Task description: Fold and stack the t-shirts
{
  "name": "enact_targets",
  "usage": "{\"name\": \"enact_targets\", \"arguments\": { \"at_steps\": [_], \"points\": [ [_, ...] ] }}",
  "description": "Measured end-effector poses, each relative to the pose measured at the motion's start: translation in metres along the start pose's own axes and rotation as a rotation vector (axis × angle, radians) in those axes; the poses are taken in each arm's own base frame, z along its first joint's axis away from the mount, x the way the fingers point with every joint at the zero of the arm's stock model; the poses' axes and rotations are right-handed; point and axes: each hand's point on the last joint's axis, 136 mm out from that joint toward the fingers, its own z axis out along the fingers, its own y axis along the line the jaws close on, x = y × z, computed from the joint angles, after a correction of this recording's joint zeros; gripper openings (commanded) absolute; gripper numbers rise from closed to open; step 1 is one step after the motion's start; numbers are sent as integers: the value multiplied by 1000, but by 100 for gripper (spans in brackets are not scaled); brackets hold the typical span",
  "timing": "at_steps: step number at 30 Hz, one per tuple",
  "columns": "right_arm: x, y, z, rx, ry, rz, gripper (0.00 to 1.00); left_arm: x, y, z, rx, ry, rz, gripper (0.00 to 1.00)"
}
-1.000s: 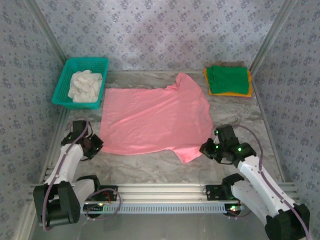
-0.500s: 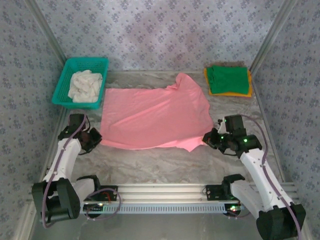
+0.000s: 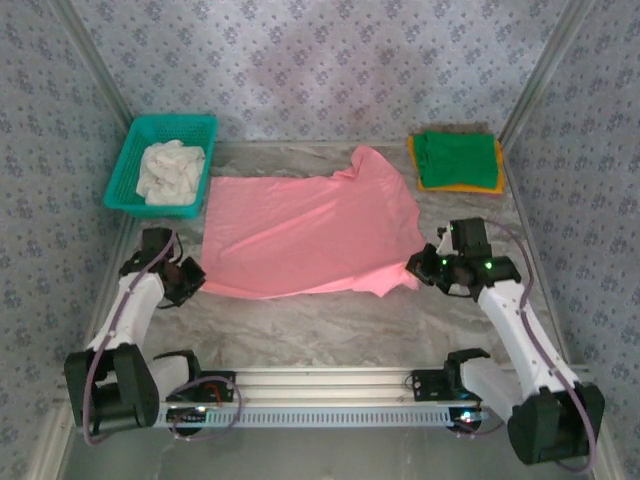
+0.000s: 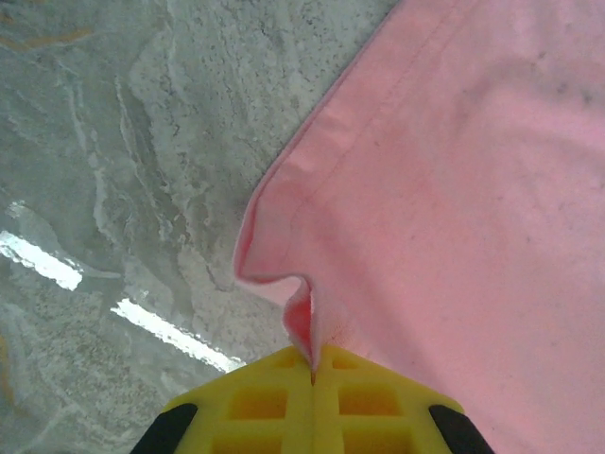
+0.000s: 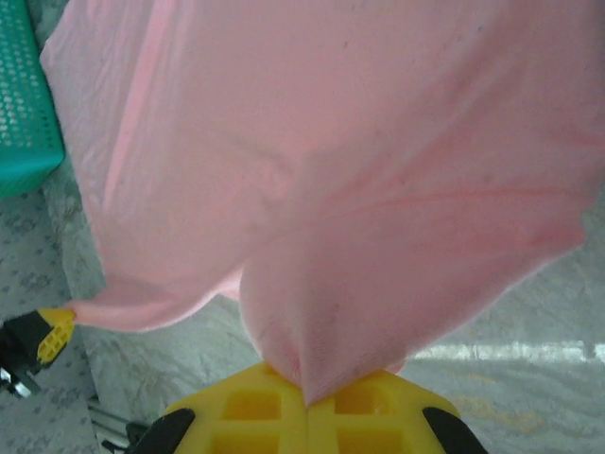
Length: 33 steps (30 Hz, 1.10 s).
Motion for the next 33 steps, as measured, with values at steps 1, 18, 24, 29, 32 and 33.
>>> {"name": "enact_targets", "arguments": {
  "at_steps": [1,18,24,29,32,33],
  "points": [
    [-7,1,2,5,-6,-1,0,-2,0,2,-7,7,-2,0],
    [-74,-3,45,99,1,-35,0,-56,-28,29,-67,31,95,0],
    [-86,-4,52,103,-4,-31,0,-63,-30,38,-86,47,120,0],
    [-88,-9,57,113,4,-20,0,-70,-34,41,-89,48,137,0],
    [-89,-13,60,123,7,-11,0,-76,-39,39,-86,44,148,0],
    [-89,-14,60,127,7,-9,0,-79,-41,39,-86,45,154,0]
  ]
}}
